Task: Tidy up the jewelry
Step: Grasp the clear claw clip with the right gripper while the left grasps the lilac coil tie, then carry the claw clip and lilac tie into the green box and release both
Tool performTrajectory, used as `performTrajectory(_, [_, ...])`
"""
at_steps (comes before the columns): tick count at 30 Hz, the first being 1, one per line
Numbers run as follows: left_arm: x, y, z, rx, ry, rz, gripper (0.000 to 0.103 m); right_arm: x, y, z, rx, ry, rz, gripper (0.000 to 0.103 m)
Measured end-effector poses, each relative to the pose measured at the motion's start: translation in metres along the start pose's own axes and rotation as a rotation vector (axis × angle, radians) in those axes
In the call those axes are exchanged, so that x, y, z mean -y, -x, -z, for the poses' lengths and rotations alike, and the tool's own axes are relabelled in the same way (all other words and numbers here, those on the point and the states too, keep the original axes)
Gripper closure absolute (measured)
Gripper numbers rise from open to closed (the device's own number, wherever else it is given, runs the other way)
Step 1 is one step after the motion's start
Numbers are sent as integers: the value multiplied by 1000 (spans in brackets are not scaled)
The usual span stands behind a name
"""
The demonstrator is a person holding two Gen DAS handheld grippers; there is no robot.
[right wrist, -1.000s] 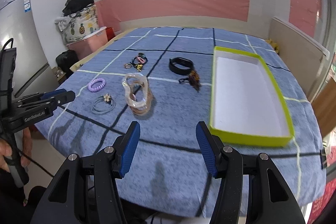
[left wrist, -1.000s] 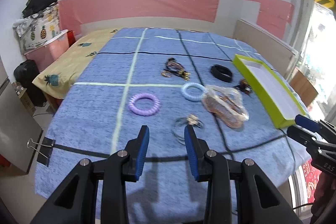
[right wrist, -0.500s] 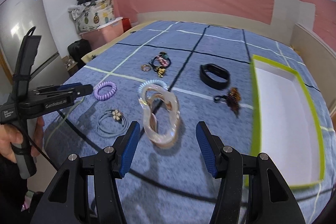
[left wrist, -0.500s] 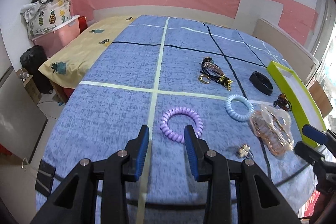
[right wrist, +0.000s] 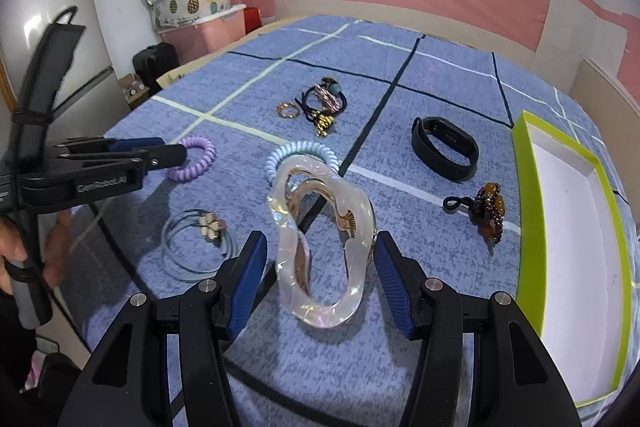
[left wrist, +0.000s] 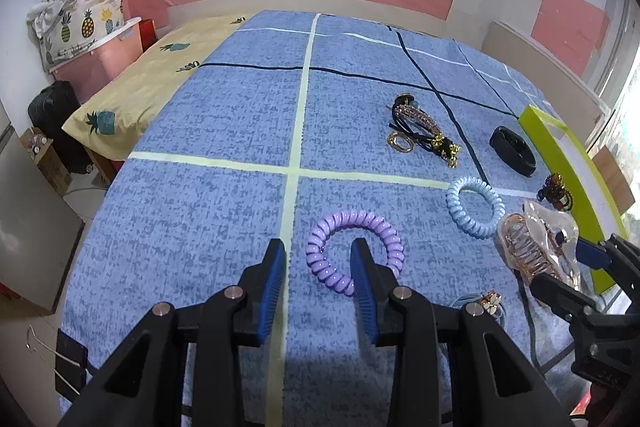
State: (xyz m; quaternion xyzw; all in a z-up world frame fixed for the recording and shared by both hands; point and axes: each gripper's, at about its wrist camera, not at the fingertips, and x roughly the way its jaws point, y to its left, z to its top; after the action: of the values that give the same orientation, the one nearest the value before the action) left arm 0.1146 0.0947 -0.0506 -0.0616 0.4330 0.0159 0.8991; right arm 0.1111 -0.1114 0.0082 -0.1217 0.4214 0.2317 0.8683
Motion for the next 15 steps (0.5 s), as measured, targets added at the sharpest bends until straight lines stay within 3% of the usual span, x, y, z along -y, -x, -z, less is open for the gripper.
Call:
performTrajectory(3, [2, -1, -1, 1, -20, -16, 86, 4, -3, -1, -1, -20, 7, 47])
performTrajectory(6, [3, -2, -1, 4, -32, -26, 91, 6, -1, -1, 5, -26, 7, 57])
performTrajectory(15, [6, 2, 2, 27, -57, -24, 93, 9, 5, 2, 27, -45, 19, 58])
